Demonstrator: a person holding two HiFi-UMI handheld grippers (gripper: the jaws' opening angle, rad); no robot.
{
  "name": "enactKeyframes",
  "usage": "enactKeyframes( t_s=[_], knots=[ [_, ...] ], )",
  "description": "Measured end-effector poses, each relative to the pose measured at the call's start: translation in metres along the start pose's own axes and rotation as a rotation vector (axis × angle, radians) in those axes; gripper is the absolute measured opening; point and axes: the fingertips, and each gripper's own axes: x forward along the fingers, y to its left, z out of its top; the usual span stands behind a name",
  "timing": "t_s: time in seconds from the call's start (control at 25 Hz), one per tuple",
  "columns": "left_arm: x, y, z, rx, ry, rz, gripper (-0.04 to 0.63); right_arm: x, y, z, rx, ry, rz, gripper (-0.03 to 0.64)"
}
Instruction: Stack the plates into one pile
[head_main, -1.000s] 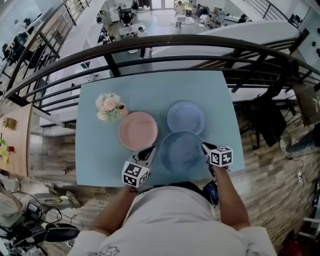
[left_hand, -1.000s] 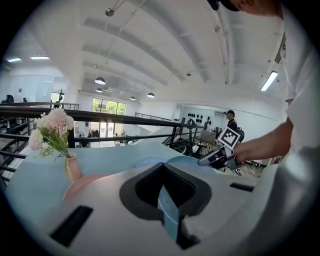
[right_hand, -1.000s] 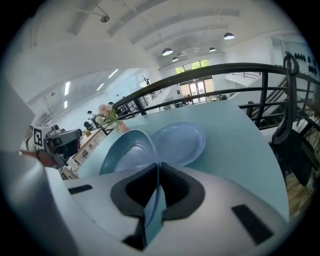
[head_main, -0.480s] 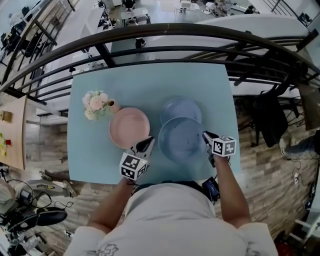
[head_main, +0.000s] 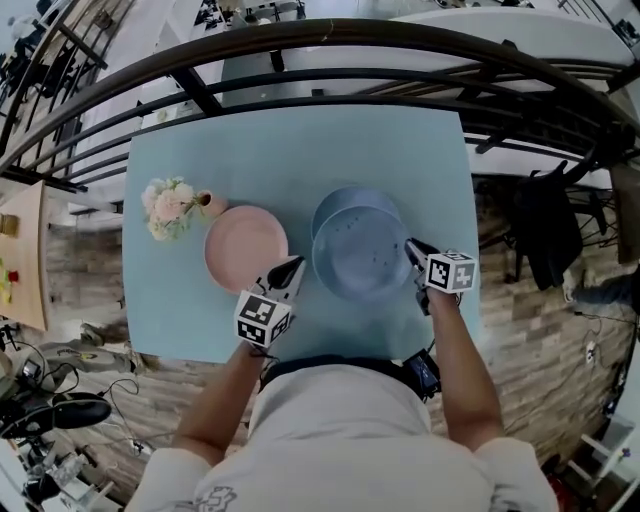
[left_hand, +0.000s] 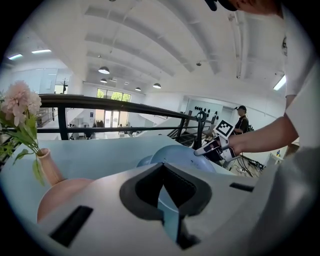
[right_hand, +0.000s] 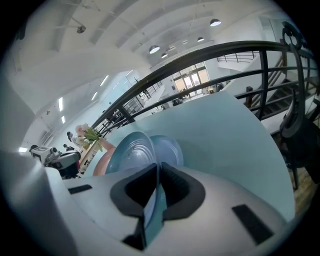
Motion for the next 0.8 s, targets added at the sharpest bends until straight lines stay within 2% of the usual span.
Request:
enactKeyframes(
  t_s=[0.4,0.8],
  knots=[
    [0.036,0.008,-0.007,-0.023,0.042,0.005,0.005,0.036,-0.028,0.027,0.121,-0.013,0.03,0.035],
    [0.047,0.017,-0.012,-0.048,0.064,0.025,0.005,0.062,-0.041,0.021,0.207,0.017,0.043,0.044]
  ],
)
